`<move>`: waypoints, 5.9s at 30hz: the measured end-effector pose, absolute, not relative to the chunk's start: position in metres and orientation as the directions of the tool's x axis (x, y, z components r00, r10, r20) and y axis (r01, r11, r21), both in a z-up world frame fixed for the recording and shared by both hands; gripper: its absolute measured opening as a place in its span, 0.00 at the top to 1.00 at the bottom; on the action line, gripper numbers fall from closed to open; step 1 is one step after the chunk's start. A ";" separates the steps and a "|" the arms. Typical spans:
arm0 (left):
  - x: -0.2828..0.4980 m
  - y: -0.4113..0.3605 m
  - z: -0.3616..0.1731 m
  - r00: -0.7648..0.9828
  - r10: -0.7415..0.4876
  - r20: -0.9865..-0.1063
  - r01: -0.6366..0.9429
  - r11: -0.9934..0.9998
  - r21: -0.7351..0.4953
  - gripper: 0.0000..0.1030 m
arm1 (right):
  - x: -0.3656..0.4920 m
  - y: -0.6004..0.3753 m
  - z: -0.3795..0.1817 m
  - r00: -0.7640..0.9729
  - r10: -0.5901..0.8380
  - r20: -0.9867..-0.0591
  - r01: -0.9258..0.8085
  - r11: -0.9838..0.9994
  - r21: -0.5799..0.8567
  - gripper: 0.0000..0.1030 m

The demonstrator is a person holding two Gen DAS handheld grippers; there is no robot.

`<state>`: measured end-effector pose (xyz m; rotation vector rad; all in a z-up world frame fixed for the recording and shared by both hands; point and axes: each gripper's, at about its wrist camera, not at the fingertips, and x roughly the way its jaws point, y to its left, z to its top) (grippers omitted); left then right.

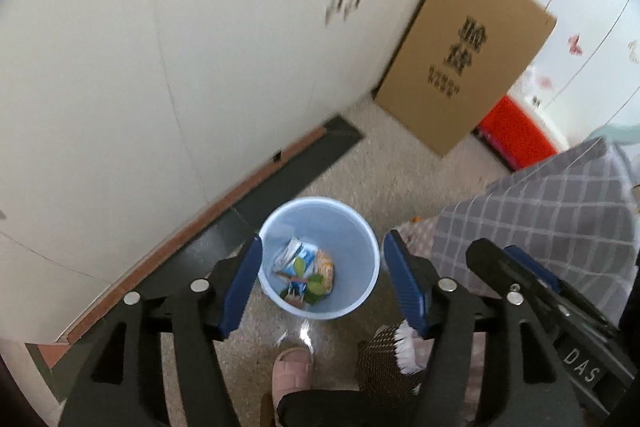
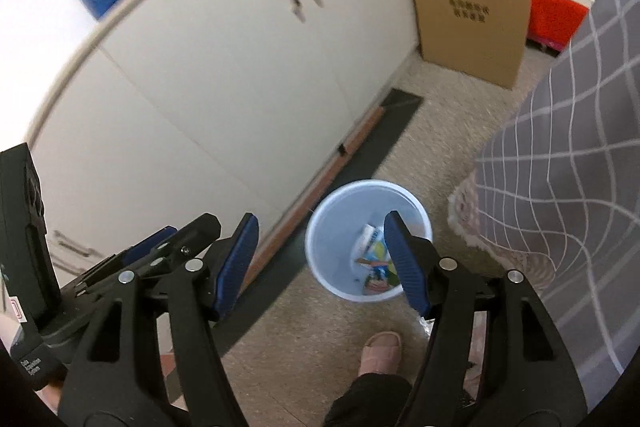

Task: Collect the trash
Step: 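Move both tools back over the table toward the yellow box, then grasp the yellow-white box with the left tool while the right tool grasps the foil packet, then carry the yellow box and foil packet over the light-blue wastebasket, then open both tools to drop the box and packet into the wastebasket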

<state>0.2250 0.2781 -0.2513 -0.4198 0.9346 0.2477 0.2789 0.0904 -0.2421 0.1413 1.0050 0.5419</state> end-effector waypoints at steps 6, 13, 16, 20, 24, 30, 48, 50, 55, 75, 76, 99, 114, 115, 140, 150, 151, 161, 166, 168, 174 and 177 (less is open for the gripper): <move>0.191 0.266 -0.184 0.688 0.041 -0.725 -0.354 0.891 -0.285 0.34 | 0.247 0.075 -0.176 0.487 0.567 -0.665 -0.417 0.819 0.393 0.36; 0.172 0.203 -0.119 0.786 0.031 -0.617 -0.259 0.923 -0.284 0.29 | 0.206 0.009 -0.110 0.626 0.552 -0.551 -0.405 0.834 0.375 0.34; 0.172 0.160 -0.102 0.802 0.001 -0.597 -0.189 0.949 -0.253 0.28 | 0.194 -0.031 -0.093 0.698 0.489 -0.523 -0.351 0.870 0.346 0.32; 0.175 0.096 -0.087 0.809 -0.045 -0.586 -0.091 0.976 -0.200 0.28 | 0.178 -0.089 -0.082 0.766 0.400 -0.503 -0.259 0.908 0.328 0.30; 0.178 0.027 -0.084 0.795 -0.066 -0.603 -0.014 0.992 -0.126 0.28 | 0.164 -0.148 -0.080 0.808 0.301 -0.506 -0.153 0.938 0.312 0.29; 0.179 -0.065 -0.089 0.770 -0.136 -0.624 0.131 0.990 -0.055 0.28 | 0.147 -0.238 -0.091 0.843 0.169 -0.510 0.004 0.947 0.321 0.23; 0.226 -0.189 -0.134 0.753 -0.014 -0.658 0.216 0.950 0.226 0.28 | 0.126 -0.371 -0.133 0.835 0.036 -0.548 0.236 0.878 0.417 0.15; 0.228 -0.195 -0.134 0.751 -0.007 -0.660 0.219 0.946 0.239 0.28 | 0.128 -0.370 -0.134 0.834 0.041 -0.551 0.234 0.878 0.419 0.15; 0.213 -0.201 -0.131 0.754 -0.039 -0.656 0.258 0.936 0.241 0.28 | 0.131 -0.370 -0.133 0.832 0.043 -0.553 0.231 0.880 0.415 0.14; 0.243 -0.193 -0.128 0.708 -0.038 -0.705 0.177 0.976 0.124 0.90 | 0.145 -0.365 -0.123 0.831 0.009 -0.556 0.249 0.888 0.386 0.13; 0.240 -0.188 -0.125 0.715 -0.046 -0.698 0.174 0.978 0.113 0.93 | 0.146 -0.363 -0.122 0.832 0.010 -0.555 0.247 0.889 0.385 0.13; 0.206 -0.035 -0.083 0.816 -0.187 -0.547 0.111 0.979 -0.168 0.98 | 0.204 -0.228 -0.121 0.762 0.137 -0.632 0.010 0.975 0.223 0.21; 0.216 0.048 -0.107 0.806 -0.186 -0.561 0.068 0.972 -0.225 0.98 | 0.260 -0.150 -0.145 0.628 0.065 -0.776 -0.097 0.995 0.005 0.80; 0.217 0.052 -0.109 0.805 -0.190 -0.562 0.069 0.971 -0.230 0.98 | 0.259 -0.145 -0.144 0.627 0.074 -0.775 -0.107 0.994 0.008 0.81; 0.235 0.233 -0.229 0.644 0.023 -0.764 -0.266 0.944 -0.195 0.98 | 0.278 0.094 -0.208 0.417 0.372 -0.830 -0.489 0.861 0.141 0.82; 0.275 0.252 -0.301 0.503 0.006 -0.864 -0.274 0.950 -0.153 0.98 | 0.304 0.102 -0.281 0.332 0.336 -0.881 -0.418 0.890 0.182 0.82; 0.279 0.252 -0.304 0.499 0.007 -0.866 -0.271 0.951 -0.149 0.97 | 0.305 0.100 -0.284 0.332 0.334 -0.882 -0.408 0.894 0.185 0.82; 0.290 0.258 -0.311 0.523 0.001 -0.852 -0.304 0.934 -0.186 0.41 | 0.311 0.097 -0.301 0.323 0.336 -0.884 -0.366 0.906 0.211 0.82; 0.281 0.259 -0.321 0.491 0.005 -0.871 -0.310 0.936 -0.169 0.40 | 0.308 0.100 -0.306 0.307 0.337 -0.890 -0.371 0.904 0.215 0.82; 0.277 0.261 -0.324 0.477 0.004 -0.879 -0.322 0.931 -0.171 0.39 | 0.307 0.102 -0.308 0.301 0.337 -0.892 -0.372 0.903 0.216 0.82; 0.269 0.265 -0.330 0.454 0.018 -0.891 -0.341 0.927 -0.154 0.37 | 0.304 0.107 -0.310 0.295 0.335 -0.895 -0.376 0.902 0.214 0.82; 0.267 0.267 -0.332 0.451 0.021 -0.892 -0.344 0.926 -0.152 0.34 | 0.304 0.110 -0.311 0.294 0.336 -0.895 -0.378 0.900 0.214 0.82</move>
